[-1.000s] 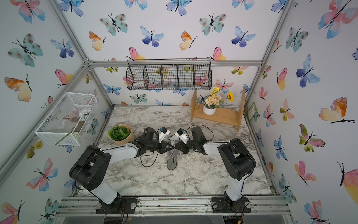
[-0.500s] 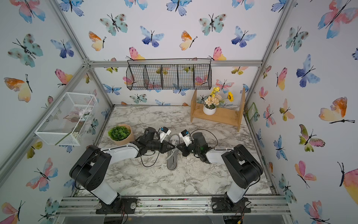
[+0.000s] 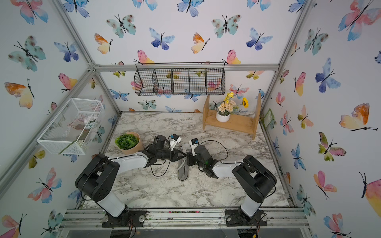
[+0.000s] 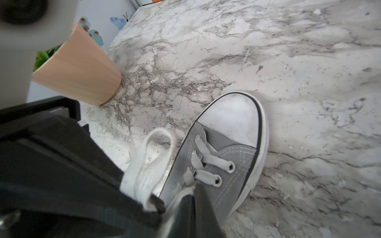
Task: Tie the shoes
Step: Cross the shoelace with the shoelace.
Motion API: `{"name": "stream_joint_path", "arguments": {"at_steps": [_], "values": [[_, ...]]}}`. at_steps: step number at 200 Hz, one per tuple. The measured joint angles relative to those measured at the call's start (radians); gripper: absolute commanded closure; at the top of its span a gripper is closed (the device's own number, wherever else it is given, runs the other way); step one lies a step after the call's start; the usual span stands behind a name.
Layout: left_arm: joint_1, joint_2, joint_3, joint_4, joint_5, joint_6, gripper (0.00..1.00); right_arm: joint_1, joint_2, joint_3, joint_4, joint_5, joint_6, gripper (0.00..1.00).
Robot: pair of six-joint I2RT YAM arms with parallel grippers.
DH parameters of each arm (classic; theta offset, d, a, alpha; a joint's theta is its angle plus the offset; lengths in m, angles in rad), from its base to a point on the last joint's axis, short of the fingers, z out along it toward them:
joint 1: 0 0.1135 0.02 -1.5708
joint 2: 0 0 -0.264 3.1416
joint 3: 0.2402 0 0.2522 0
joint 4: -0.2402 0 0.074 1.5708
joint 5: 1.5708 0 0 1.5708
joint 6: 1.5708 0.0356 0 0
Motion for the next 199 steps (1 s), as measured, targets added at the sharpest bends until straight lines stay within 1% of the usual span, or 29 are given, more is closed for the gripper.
{"name": "stream_joint_path", "arguments": {"at_steps": [44,68,140,199], "values": [[0.003,0.003,0.0,0.0,-0.001,-0.009,1.0,-0.003,0.006,0.008,-0.06,0.031,-0.022,0.72],[0.003,0.003,0.0,0.0,0.0,-0.009,1.0,-0.005,-0.003,0.008,-0.088,0.029,-0.057,0.66],[0.01,0.013,0.0,0.0,0.0,-0.009,1.0,-0.005,-0.048,-0.003,-0.124,-0.011,-0.124,0.56],[0.012,0.02,0.0,0.0,-0.001,-0.009,1.0,-0.005,-0.11,-0.029,-0.146,-0.051,-0.163,0.51]]}}
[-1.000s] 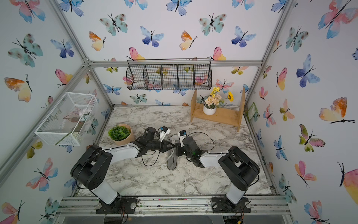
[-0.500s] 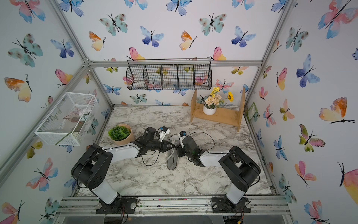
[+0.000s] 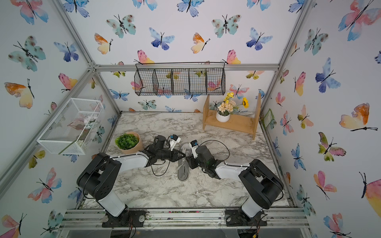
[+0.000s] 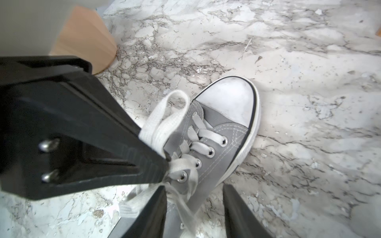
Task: Tie the shoes
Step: Cross the shoelace with the shoelace.
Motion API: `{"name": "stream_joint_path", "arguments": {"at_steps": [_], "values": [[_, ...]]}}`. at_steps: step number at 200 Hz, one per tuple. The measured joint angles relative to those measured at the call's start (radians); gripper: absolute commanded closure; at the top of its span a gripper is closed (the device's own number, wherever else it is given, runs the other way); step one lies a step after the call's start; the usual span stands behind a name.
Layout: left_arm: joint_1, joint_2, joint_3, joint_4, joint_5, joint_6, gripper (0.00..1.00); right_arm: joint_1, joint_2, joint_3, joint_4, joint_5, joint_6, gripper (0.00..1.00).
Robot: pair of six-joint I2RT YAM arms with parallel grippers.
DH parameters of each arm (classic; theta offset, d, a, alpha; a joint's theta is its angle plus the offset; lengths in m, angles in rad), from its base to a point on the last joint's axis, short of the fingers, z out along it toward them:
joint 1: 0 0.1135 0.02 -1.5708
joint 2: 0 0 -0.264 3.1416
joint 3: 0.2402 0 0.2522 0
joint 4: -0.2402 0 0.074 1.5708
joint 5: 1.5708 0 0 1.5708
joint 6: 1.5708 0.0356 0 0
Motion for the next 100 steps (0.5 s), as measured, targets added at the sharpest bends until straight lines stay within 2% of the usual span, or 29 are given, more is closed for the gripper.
{"name": "stream_joint_path", "arguments": {"at_steps": [56,100], "values": [[0.004,0.0,0.0,0.0,0.0,0.001,1.0,-0.023,-0.02,-0.013,-0.002,-0.062,-0.019,0.48],[0.005,0.0,0.0,-0.001,-0.001,0.009,1.0,-0.069,-0.062,-0.019,-0.001,-0.177,-0.027,0.45]]}}
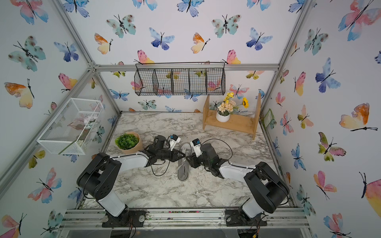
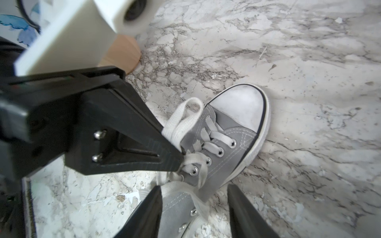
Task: Tie the shoes
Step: Cross the shoelace with the shoelace.
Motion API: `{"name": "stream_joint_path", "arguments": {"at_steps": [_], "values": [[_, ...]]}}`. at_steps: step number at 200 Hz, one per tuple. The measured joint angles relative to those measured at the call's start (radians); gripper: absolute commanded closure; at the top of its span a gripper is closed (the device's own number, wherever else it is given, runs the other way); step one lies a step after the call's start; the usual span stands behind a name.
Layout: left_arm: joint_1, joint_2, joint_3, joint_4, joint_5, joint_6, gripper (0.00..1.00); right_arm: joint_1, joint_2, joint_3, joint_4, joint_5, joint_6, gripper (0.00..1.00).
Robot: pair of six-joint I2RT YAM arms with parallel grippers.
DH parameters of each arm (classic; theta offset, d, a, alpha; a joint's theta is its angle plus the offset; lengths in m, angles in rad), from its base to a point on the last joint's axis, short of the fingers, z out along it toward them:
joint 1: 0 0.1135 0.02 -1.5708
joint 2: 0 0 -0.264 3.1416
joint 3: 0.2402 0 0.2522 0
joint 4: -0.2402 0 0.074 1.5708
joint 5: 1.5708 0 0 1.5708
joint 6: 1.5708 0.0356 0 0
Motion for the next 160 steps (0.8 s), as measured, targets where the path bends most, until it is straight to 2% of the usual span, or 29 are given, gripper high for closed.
{"name": "stream_joint_path", "arguments": {"at_steps": [34,76,160], "values": [[0.0,0.0,0.0,-0.005,0.0,0.007,1.0,-0.025,-0.027,0.0,-0.013,-0.063,-0.023,0.45],[0.0,0.0,0.0,-0.018,0.0,0.011,1.0,-0.039,-0.031,-0.018,-0.027,-0.071,-0.095,0.45],[0.0,0.0,0.0,-0.027,0.0,0.014,1.0,-0.041,0.118,0.043,-0.027,-0.111,-0.232,0.57]]}}
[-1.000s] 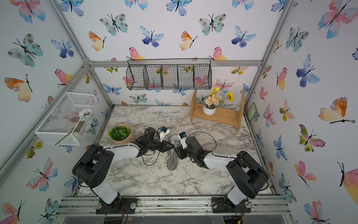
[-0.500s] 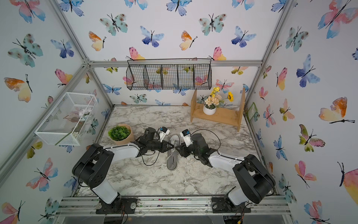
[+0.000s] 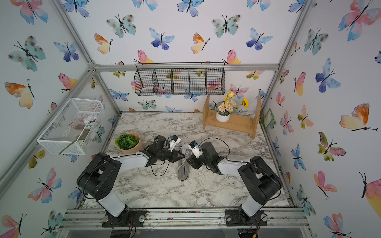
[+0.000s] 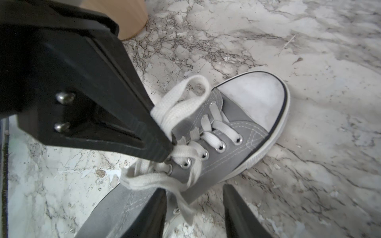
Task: Tie the shoes
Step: Cross the shoelace with the shoelace.
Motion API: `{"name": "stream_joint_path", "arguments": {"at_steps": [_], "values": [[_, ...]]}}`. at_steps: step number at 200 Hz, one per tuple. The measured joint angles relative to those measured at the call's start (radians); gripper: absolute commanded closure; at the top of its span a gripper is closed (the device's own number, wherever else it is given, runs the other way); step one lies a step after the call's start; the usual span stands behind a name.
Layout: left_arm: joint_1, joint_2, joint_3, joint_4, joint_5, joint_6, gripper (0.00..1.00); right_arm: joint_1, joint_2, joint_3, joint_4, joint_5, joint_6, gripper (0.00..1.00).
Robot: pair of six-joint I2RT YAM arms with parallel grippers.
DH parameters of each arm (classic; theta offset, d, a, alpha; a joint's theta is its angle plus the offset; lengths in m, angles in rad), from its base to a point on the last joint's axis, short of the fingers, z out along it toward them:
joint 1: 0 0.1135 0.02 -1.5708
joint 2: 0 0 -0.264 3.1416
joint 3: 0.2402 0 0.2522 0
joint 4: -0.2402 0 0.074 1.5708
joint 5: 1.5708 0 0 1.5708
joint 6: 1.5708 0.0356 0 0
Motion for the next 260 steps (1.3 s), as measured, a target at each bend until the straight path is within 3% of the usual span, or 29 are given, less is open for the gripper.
{"name": "stream_joint_path", "arguments": {"at_steps": [123,178,230,260], "values": [[0.0,-0.001,0.0,0.0,0.002,0.004,1.0,-0.001,0.087,0.077,0.002,-0.068,-0.008,0.67],[-0.001,-0.011,0.0,0.0,0.008,0.003,1.0,-0.005,0.093,0.084,0.01,-0.084,0.008,0.8],[-0.002,-0.021,0.0,0.001,0.019,-0.003,1.0,-0.005,0.092,0.075,0.059,-0.076,0.098,0.93],[-0.008,-0.027,0.0,0.002,0.019,-0.015,1.0,-0.005,0.076,0.034,0.099,-0.028,0.186,0.96]]}}
